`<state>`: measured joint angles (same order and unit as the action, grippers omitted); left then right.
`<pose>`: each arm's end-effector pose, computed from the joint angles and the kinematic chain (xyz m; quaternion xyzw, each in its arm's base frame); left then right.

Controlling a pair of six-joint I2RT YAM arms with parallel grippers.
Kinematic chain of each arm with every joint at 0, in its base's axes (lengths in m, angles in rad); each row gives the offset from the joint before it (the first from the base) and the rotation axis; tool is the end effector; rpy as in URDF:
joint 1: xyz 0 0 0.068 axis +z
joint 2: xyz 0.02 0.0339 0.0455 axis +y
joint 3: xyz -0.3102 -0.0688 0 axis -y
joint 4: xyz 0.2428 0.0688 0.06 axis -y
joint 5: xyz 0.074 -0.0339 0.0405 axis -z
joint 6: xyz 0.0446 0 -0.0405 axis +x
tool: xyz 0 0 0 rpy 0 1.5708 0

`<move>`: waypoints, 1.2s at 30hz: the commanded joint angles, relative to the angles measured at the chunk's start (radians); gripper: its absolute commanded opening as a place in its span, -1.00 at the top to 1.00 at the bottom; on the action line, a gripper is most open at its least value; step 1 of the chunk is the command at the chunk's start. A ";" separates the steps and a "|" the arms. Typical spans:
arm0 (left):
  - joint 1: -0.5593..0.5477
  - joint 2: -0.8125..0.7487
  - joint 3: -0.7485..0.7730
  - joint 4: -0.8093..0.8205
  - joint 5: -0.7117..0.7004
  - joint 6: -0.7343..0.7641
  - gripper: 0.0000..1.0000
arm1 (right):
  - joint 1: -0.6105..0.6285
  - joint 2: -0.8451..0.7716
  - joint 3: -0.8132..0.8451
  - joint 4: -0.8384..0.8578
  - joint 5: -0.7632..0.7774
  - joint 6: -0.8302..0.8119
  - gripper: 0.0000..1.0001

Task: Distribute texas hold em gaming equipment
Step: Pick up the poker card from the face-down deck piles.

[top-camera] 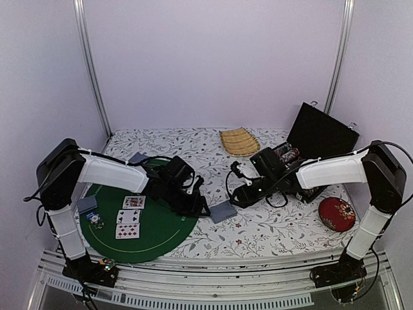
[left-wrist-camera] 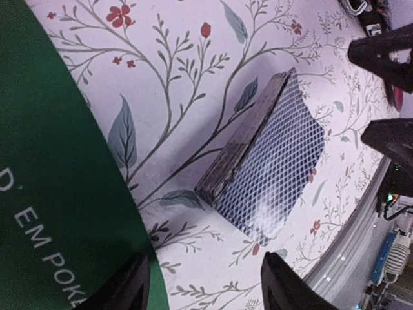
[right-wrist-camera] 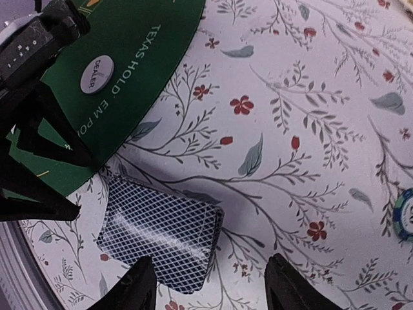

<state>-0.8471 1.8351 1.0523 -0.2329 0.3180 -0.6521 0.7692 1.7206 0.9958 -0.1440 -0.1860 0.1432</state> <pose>0.2391 -0.2916 0.1853 0.1356 0.9409 -0.2958 0.0943 0.2557 0.2591 0.2142 -0.3183 0.8797 0.2291 0.2689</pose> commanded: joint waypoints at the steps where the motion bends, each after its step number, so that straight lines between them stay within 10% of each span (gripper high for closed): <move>1: -0.010 0.034 0.009 0.100 0.063 -0.032 -0.17 | -0.004 0.030 0.002 -0.039 -0.083 0.052 -0.09; 10: -0.009 0.082 -0.001 0.181 0.101 -0.060 0.01 | -0.002 0.141 0.035 -0.045 -0.121 0.054 0.20; 29: 0.019 0.110 -0.050 0.276 0.089 -0.101 0.04 | 0.040 0.134 -0.016 0.041 -0.113 0.156 0.15; 36: 0.018 0.122 -0.026 0.292 0.115 -0.100 0.44 | 0.048 0.095 -0.051 0.068 -0.083 0.223 0.18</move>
<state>-0.8330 1.9343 1.0233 0.0250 0.4145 -0.7574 0.8043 1.8545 0.9806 -0.0841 -0.3046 0.3119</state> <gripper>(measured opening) 0.344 0.408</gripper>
